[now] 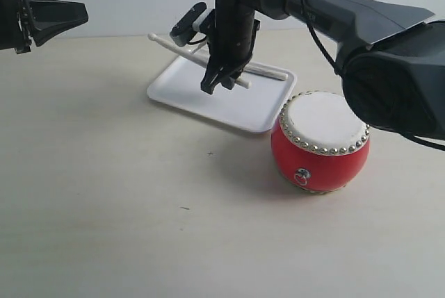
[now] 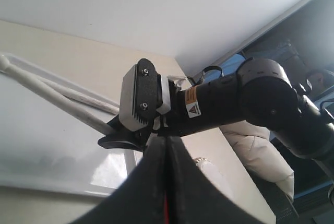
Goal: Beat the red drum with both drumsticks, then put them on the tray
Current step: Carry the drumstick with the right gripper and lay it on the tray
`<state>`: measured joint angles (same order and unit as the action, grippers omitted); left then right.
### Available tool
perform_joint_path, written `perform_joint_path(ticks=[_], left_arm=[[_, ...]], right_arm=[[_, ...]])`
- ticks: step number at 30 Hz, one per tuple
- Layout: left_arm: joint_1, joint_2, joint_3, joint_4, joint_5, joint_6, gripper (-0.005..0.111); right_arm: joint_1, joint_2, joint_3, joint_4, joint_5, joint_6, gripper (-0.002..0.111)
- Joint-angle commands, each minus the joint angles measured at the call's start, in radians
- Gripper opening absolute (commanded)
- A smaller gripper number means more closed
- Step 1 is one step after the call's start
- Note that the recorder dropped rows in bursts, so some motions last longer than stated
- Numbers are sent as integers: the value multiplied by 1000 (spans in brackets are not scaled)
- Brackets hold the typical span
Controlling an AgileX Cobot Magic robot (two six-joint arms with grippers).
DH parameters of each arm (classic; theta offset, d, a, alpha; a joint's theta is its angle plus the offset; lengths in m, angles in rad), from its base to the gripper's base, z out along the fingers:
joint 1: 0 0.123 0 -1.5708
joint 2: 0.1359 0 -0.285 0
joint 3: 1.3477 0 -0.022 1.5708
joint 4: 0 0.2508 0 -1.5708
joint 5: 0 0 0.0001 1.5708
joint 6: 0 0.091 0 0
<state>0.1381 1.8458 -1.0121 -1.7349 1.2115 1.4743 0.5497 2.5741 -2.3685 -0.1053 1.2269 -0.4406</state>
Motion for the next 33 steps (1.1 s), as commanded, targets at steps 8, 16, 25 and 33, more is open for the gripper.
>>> perform_joint_path(ticks=[8,16,25,33], left_arm=[[3,-12,-14,-9,10,12,0],[3,-12,-14,-9,10,16,0],[3,-12,-14,-9,10,16,0],[3,-12,-14,-9,10,16,0]], right_arm=[[-6,-11,30,-11,-6,-3,0],[-9,-80,147,-11,-6,-5,0],[-46,-79,214,-11,-6,-10,0],[-46,-51,214,-7,-6,-10,0]])
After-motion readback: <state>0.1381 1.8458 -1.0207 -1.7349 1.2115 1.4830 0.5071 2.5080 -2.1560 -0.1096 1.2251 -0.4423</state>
